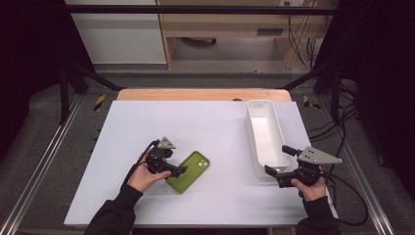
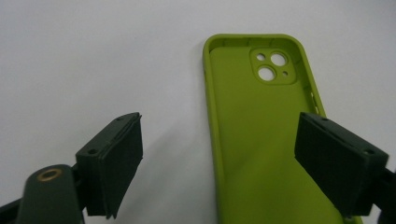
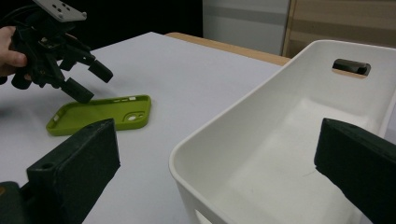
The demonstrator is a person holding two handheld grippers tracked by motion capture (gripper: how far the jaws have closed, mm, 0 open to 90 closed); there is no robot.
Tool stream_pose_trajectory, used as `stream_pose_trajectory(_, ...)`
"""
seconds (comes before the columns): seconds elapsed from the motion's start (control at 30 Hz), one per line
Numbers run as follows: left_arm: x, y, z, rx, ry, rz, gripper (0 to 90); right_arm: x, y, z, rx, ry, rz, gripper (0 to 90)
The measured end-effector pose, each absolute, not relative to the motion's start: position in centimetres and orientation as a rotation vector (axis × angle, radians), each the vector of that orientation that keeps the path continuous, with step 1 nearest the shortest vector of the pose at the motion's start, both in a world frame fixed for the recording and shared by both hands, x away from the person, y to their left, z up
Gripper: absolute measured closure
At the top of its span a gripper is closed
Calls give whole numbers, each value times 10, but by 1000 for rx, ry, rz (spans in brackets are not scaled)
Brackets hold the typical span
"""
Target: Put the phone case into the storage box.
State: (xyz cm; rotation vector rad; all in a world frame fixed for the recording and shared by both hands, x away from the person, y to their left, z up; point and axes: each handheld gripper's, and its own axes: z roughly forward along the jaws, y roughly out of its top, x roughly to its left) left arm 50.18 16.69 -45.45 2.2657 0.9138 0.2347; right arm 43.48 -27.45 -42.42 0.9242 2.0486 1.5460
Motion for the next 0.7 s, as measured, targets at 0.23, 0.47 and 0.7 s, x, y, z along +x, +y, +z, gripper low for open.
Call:
stream_pose_trajectory(0.23, 500, 167, -458, 2278, 922, 216, 277, 435, -274, -424, 922, 2050, 1544, 5)
stream_pose_trajectory(0.47, 499, 167, -459, 2293, 929, 205, 426, 435, -274, -424, 923, 2048, 1548, 5)
stream_pose_trajectory(0.7, 499, 166, -461, 2310, 932, 188, 554, 435, -275, -424, 924, 2048, 1548, 5)
